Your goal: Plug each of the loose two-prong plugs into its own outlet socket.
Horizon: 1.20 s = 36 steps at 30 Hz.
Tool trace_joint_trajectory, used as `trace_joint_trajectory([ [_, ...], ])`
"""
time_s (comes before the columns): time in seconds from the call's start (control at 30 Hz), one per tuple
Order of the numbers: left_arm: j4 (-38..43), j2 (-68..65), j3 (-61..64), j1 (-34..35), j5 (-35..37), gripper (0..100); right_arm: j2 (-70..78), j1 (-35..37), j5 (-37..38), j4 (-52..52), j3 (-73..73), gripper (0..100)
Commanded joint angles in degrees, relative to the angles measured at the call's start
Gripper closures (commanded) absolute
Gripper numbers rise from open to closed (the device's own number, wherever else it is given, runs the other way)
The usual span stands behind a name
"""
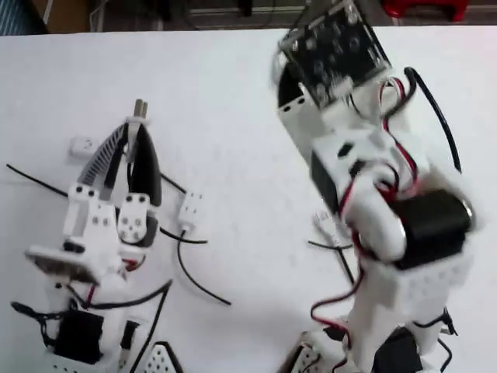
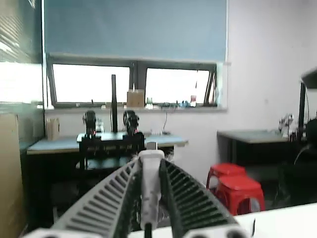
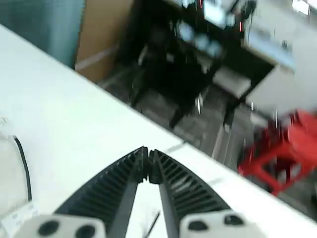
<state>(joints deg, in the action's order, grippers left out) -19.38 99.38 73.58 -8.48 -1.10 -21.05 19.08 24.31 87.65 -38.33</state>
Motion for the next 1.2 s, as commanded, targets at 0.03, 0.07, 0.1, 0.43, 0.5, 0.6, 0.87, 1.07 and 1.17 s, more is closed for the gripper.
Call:
trace_joint_trajectory([
  [0.03, -9.05, -21.05, -19.25, 0.04, -0.62, 98, -1.01, -6.55, -0.88, 0.31, 12.04, 98.1],
  [0.07, -12.57, -25.80, -23.82, 0.04, -0.53, 98, -1.10, -7.16, -0.88, 0.31, 14.24, 98.1],
  [0.1, -16.26, -30.73, -28.75, 0.04, -0.18, 98, -1.10, -7.78, -0.88, 0.31, 16.35, 98.1],
  [0.43, -50.46, -63.08, -64.79, 0.57, 12.92, 98, -1.10, -11.30, -0.97, 0.22, 37.36, 98.1],
  [0.5, -51.60, -65.19, -66.11, 0.66, 14.59, 98, -1.10, -12.18, -0.97, 0.22, 40.62, 98.1],
  [0.6, -52.48, -66.68, -65.58, 1.98, 18.73, 98, -1.10, -13.58, -0.97, -0.40, 45.19, 98.1],
  [0.87, -56.88, -60.18, -51.78, 3.03, 28.75, 98, -1.19, -14.90, -8.26, -7.60, 57.85, 98.1],
  [1.07, -46.24, -54.55, -36.48, 5.76, 56.79, 98, -1.19, -14.64, -8.62, -9.01, 60.57, 98.1],
  [1.17, -37.89, -54.55, -31.12, 8.13, 65.32, 98, -1.19, -14.55, -8.70, -10.95, 62.77, 98.1],
])
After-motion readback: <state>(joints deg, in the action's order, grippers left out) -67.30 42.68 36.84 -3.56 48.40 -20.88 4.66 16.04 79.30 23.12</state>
